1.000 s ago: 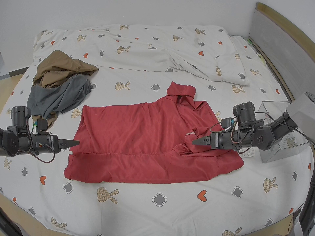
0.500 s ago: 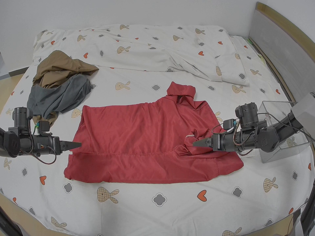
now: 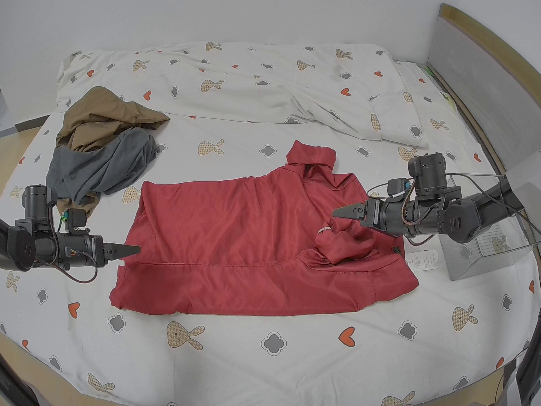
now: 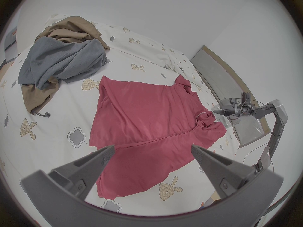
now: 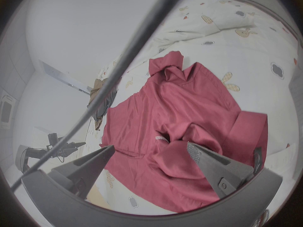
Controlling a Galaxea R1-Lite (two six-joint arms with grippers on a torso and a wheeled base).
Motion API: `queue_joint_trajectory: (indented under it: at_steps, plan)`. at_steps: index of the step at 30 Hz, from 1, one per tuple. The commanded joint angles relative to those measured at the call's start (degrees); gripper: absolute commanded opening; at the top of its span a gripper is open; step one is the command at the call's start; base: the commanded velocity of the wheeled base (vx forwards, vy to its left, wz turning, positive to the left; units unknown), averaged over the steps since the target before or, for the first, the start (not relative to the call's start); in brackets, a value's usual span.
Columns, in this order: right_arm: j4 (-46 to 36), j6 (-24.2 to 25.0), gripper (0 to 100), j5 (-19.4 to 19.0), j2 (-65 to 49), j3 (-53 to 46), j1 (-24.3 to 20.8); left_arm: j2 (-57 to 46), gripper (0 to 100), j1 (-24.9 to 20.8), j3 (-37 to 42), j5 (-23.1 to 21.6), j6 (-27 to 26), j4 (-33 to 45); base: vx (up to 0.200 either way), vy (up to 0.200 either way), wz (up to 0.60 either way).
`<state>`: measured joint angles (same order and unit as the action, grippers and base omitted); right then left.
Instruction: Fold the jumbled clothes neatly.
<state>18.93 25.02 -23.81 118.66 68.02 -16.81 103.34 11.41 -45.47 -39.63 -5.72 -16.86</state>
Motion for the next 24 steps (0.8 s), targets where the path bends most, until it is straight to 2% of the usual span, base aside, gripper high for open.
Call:
queue_joint_trajectory:
  at_steps: [1, 11, 17, 24]
  plan:
    - [0.05, -2.52, 100, 0.52, 2.01, 1.67, 1.96, 0.02, 100, -0.07, 0.12, -0.01, 0.0, -0.02, 0.0, 0.0, 0.0]
    - [0.23, -11.57, 100, 1.84, 4.21, 1.94, 3.01, 0.2, 100, -0.34, 0.38, -0.01, -0.08, -0.1, 0.0, 0.0, 0.0]
    - [0.23, -12.8, 100, 4.3, 6.32, 3.52, 3.19, 0.28, 100, -0.34, 0.47, -0.01, -0.7, -0.1, 0.0, 0.0, 0.0]
    - [0.23, -12.71, 100, 5.18, 8.95, 5.45, 3.1, 0.28, 100, -0.34, 0.47, -0.01, -1.49, -0.02, 0.0, 0.0, 0.0]
